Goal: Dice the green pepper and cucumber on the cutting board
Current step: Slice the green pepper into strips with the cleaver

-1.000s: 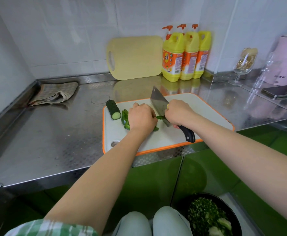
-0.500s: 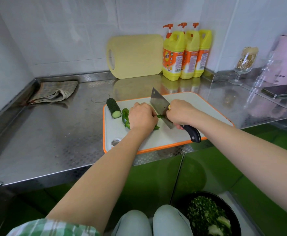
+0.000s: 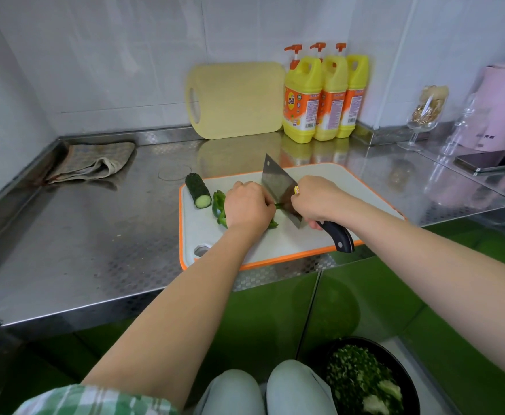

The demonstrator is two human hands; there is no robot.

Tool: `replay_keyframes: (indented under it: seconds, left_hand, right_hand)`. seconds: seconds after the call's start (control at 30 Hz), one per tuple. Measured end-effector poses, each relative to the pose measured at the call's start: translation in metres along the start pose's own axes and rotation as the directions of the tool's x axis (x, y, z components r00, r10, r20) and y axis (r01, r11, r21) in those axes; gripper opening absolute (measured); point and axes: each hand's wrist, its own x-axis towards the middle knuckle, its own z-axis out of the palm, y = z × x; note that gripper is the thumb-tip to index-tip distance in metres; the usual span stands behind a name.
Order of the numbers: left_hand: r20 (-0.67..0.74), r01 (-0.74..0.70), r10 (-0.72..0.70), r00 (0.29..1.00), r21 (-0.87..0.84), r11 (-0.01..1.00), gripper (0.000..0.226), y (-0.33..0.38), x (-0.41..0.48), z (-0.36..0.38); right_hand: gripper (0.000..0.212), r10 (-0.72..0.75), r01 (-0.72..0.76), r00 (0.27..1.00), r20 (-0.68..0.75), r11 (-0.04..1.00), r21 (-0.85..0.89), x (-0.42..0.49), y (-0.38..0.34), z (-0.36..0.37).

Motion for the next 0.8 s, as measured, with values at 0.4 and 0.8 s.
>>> replay_keyframes:
  seconds: [0.4, 0.8]
  left_hand:
    - [0.017, -0.007, 0.007, 1.000, 0.000, 1.000, 0.017, -0.002, 0.000, -0.001]
    - [0.008, 0.022, -0.022, 1.000, 0.004, 1.000, 0.013, -0.001, 0.001, 0.001]
  right_hand:
    - [0.046, -0.018, 0.061, 0.986, -0.164, 0.963, 0.264, 0.004, 0.012, 0.007]
    - [0.029, -0.020, 0.019, 1.000, 0.002, 0.979, 0.203, -0.004, 0.002, 0.001]
